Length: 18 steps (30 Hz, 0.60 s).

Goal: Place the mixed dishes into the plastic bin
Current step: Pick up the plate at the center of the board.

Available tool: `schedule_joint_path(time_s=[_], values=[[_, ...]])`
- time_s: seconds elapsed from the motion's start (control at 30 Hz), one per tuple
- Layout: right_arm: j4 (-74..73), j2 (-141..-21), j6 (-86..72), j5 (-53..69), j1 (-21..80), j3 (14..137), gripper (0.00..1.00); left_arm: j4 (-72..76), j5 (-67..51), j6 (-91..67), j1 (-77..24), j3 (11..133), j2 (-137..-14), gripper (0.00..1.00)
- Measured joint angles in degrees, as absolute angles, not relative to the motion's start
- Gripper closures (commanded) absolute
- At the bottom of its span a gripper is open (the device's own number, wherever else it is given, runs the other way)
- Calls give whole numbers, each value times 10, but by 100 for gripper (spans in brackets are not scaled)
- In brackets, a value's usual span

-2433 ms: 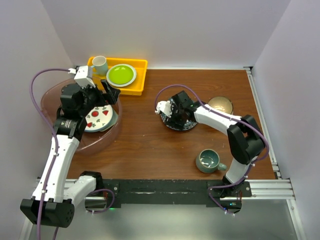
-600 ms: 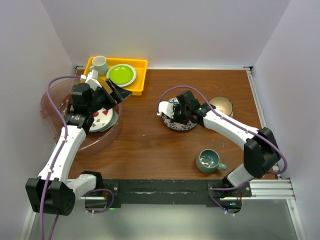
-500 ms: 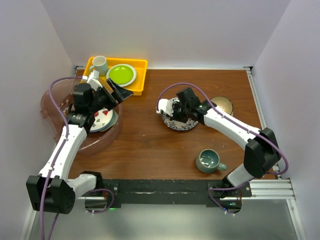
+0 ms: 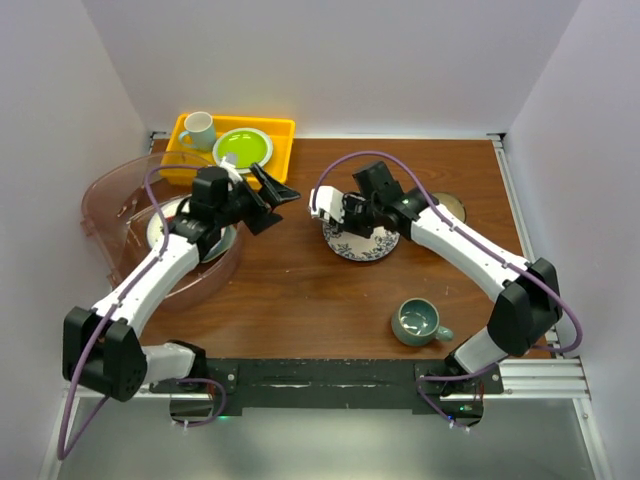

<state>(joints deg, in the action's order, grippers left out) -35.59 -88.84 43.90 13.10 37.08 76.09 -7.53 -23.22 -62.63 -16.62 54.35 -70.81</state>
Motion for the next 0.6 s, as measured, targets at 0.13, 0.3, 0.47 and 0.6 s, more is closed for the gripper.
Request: schedule_joint_path(time_s=[0.13,0.3,0.47,0.6], values=[[-366,-887,435,142,371,785,100,-116,-192,-671,-201,572,-751,0],[-381,-880,425,163,371,810,100,-134,-161,-731,-230,597,-791,5],[-395,-869,417,186,371,825,100,-145,-152,-775,-243,626,-833,31],[-399,-867,410,200,371,830,100,-143,-150,-793,-246,636,-852,61]])
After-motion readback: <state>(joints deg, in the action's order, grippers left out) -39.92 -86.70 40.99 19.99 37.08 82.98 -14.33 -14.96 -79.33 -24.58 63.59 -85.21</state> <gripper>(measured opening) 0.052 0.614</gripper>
